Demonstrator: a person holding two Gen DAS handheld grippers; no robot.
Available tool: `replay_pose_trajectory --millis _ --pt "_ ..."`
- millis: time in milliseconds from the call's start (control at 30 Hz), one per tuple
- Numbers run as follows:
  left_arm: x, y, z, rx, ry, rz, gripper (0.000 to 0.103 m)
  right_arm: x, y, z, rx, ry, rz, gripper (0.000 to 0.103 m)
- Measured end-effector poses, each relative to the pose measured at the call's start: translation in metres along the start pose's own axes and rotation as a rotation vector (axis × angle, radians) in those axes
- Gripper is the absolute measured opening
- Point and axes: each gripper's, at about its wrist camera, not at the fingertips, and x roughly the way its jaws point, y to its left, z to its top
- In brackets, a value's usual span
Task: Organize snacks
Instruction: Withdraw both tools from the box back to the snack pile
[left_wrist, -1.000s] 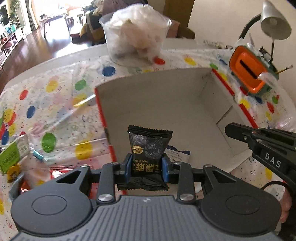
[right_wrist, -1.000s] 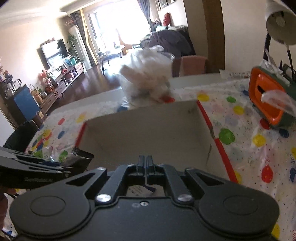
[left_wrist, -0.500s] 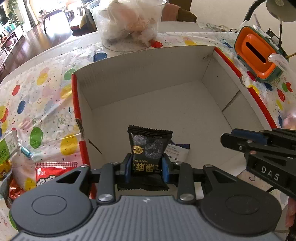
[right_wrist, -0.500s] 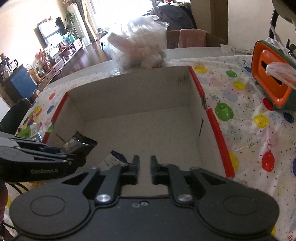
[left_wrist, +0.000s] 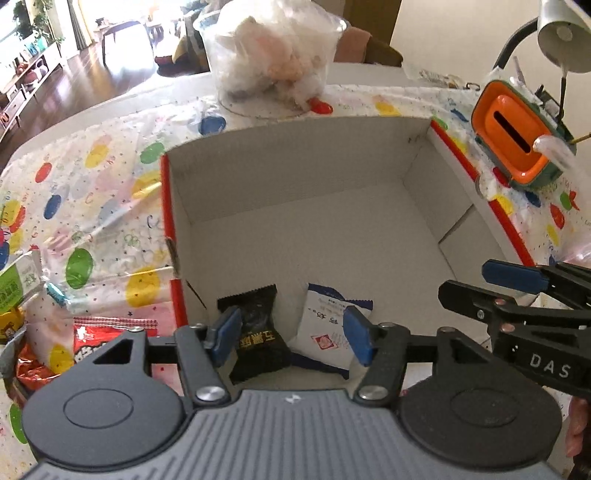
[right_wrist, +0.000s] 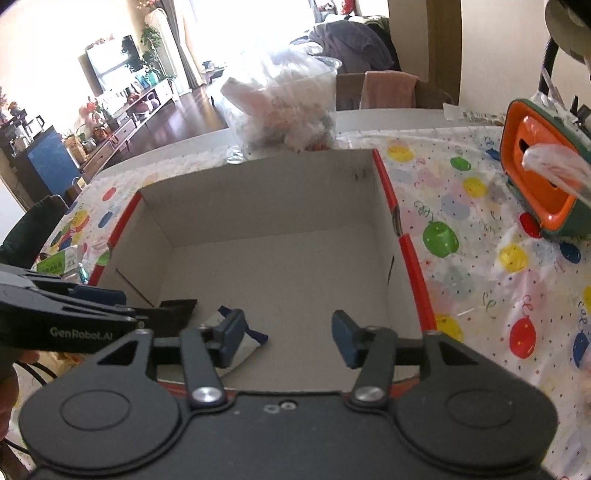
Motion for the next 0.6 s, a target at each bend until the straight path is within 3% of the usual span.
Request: replay_pose_trajectory --millis 133,400,600 --pt "-0.015 0.006 -0.002 -0.008 -0.037 -0.001 0.067 -0.010 0.006 0.001 -0.010 -0.021 0.015 0.063" --pt "-0.042 0.021 -0.011 0.000 -0.105 -0.010 0.067 -0.032 0.027 0.000 -0.031 -0.071 0.017 0.076" --pt "-0.069 0.038 -0.022 0.011 -0.184 -0.011 0.074 -0.048 0.049 -0.002 -0.025 -0.109 0.018 0.084"
